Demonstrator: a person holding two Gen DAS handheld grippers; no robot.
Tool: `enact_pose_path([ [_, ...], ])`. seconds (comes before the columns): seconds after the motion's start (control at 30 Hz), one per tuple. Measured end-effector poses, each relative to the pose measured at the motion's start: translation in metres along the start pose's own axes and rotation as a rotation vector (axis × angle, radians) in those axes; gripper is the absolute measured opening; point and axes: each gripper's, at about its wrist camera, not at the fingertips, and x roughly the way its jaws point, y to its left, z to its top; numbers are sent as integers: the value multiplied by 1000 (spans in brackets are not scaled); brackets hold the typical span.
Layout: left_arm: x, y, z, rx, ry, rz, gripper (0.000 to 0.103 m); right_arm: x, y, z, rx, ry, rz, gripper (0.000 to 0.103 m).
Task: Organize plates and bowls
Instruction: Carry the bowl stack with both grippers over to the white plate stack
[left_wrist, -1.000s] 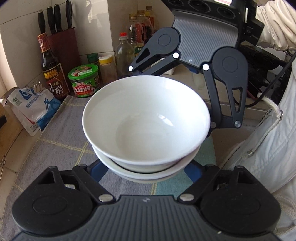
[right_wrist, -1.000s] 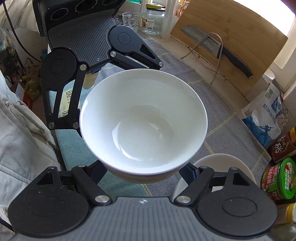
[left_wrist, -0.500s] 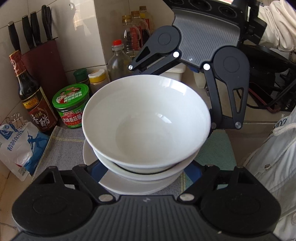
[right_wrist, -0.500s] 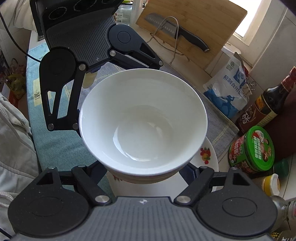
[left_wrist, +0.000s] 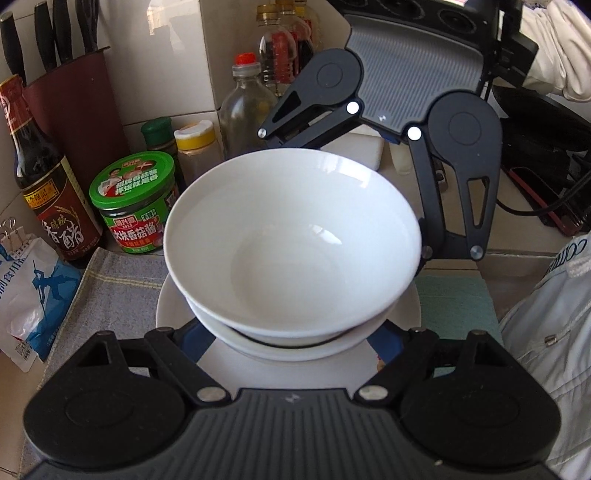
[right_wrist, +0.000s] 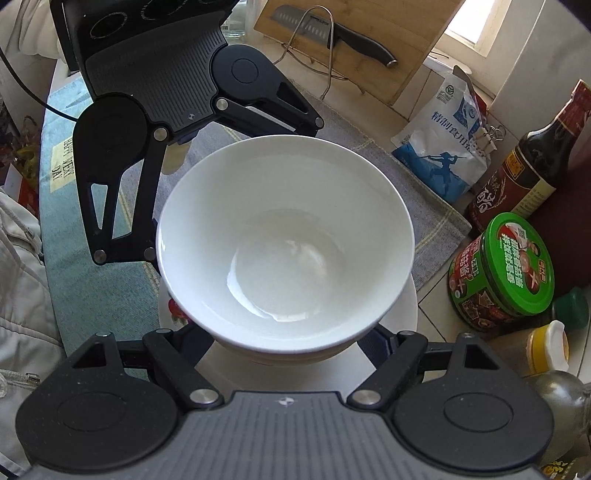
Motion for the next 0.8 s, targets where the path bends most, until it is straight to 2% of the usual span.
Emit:
enact_pose_path([
  [0.8,5,7,0,-37,3,-11,88,5,-8,-5,37,0,32,88],
])
